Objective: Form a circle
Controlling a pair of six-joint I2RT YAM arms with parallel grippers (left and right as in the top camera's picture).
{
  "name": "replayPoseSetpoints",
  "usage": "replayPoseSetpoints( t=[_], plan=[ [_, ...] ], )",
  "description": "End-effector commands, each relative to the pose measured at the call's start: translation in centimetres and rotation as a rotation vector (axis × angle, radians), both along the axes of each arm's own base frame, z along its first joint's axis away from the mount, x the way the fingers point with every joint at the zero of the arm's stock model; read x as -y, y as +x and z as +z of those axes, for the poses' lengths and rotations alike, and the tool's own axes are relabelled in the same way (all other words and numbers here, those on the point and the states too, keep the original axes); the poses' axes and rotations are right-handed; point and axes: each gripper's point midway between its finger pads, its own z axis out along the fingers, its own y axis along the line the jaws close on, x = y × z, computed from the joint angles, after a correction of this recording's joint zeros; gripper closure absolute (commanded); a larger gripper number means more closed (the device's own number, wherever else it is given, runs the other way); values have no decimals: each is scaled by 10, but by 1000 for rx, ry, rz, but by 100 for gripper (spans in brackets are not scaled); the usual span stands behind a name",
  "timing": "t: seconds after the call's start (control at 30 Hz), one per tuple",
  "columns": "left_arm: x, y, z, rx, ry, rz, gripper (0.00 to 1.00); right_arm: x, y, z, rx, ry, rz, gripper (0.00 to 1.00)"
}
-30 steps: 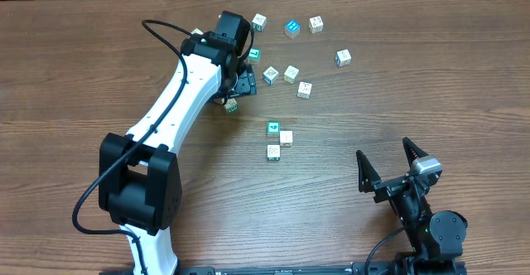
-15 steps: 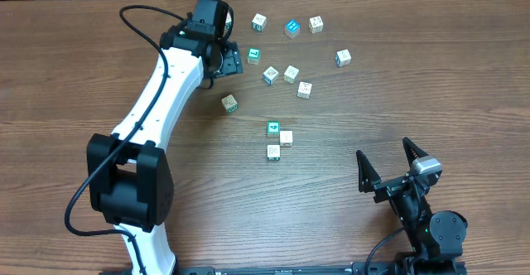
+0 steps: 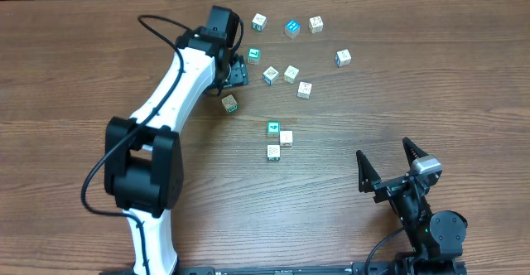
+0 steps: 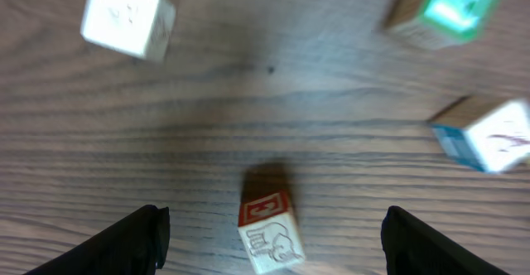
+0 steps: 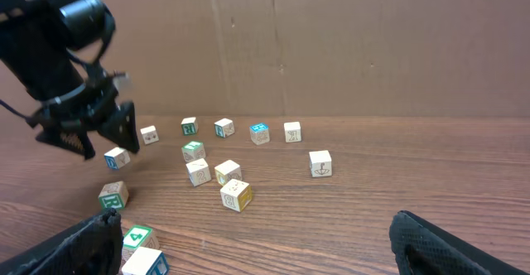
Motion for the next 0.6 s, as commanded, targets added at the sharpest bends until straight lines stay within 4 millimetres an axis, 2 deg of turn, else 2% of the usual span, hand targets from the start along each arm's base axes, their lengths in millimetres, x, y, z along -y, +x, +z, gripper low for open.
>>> replayPoseSetpoints(
  t=[0.0, 0.17, 0.3, 0.43, 0.57],
  plan=[
    [2, -3, -19, -47, 3, 41, 24, 2, 1, -1, 7, -5, -11, 0],
    [3, -10, -37, -104, -5, 74, 28, 2, 1, -1, 7, -5, -11, 0],
    [4, -11, -41, -115, -11, 72, 41, 2, 1, -1, 7, -4, -11, 0],
    [4, -13, -42, -121, -14, 94, 46, 2, 1, -1, 7, -4, -11, 0],
    [4, -14, -42, -124, -13, 95, 47, 2, 1, -1, 7, -5, -11, 0]
  ],
)
